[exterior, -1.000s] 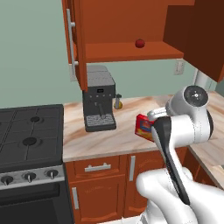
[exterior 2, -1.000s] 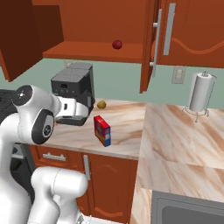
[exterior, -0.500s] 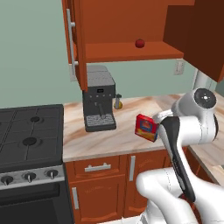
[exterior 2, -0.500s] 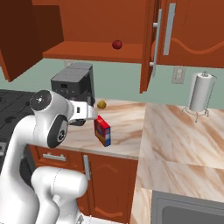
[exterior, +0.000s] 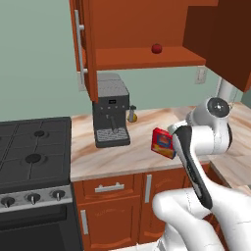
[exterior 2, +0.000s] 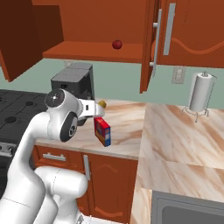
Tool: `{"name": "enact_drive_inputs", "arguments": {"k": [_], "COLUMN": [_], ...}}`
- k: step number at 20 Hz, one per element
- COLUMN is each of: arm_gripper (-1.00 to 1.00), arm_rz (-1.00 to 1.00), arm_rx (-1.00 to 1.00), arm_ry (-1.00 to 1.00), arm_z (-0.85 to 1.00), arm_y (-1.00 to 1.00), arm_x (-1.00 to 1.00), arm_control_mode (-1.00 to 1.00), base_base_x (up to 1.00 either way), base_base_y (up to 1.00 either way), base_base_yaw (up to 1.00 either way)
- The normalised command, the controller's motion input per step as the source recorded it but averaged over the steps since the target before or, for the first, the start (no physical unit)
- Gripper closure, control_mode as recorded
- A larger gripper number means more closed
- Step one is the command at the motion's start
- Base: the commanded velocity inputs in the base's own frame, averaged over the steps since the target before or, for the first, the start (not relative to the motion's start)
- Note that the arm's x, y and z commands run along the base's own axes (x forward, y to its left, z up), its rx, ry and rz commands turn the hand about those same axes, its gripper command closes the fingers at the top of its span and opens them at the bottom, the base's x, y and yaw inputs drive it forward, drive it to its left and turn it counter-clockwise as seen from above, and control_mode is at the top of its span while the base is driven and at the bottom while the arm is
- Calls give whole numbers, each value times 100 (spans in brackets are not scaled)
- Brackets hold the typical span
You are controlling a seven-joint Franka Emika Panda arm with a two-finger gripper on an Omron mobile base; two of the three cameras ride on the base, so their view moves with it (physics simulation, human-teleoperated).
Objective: Pick the cereal and boxed food from the counter and place them in the cabinets closest to them.
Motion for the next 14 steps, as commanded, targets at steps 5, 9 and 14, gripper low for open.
{"name": "enact_drive_inputs", "arguments": {"k": [5, 9, 14], "arm_gripper": [-100, -100, -100], "arm_rz": [1, 4, 8], "arm_rx": [-3, -4, -1], "arm_ry": [12, 16, 9], "arm_z": [-21, -22, -20], "arm_y": [0, -4, -11], "arm_x": [52, 37, 14], "arm_control_mode": [-100, -100, -100], "base_base_x": [0, 0, 0], "base_base_y": [0, 0, 0], "base_base_yaw": [0, 0, 0]}}
